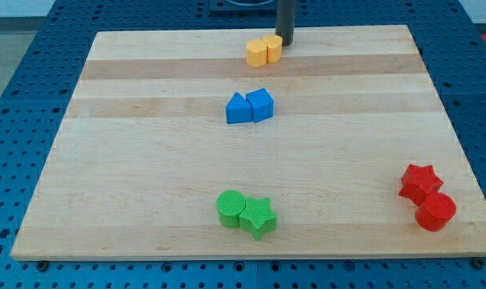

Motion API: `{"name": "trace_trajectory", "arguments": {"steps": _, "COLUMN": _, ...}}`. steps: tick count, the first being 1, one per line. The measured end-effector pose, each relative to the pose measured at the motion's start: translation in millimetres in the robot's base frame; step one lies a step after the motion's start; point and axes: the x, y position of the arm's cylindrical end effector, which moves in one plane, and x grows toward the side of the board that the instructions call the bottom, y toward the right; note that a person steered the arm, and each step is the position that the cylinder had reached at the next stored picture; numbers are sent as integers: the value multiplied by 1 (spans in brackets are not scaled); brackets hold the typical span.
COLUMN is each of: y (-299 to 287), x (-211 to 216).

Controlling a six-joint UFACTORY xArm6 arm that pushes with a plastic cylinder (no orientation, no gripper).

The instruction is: Point your arm at the blue cube

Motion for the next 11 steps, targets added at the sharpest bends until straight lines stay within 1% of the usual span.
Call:
{"name": "trace_trajectory", "arguments": {"steps": 2, "y": -4, "x": -10}}
{"name": "trace_trajectory", "arguments": {"steps": 3, "y": 15, "x": -13}}
{"name": "trace_trajectory", "arguments": {"steps": 4, "y": 74, "x": 23}}
{"name": "trace_trajectory", "arguments": {"steps": 5, "y": 105, "x": 89}}
{"name": "trace_trajectory", "arguments": {"steps": 6, "y": 88, "x": 163}}
{"name": "trace_trajectory", "arguments": {"steps": 8, "y": 6, "x": 181}}
{"name": "trace_trajectory", "arguments": {"steps": 9, "y": -11, "x": 191}}
{"name": "trace_trajectory", "arguments": {"steps": 10, "y": -20, "x": 186}}
{"name": "trace_trajectory", "arguments": {"steps": 11, "y": -41, "x": 179}}
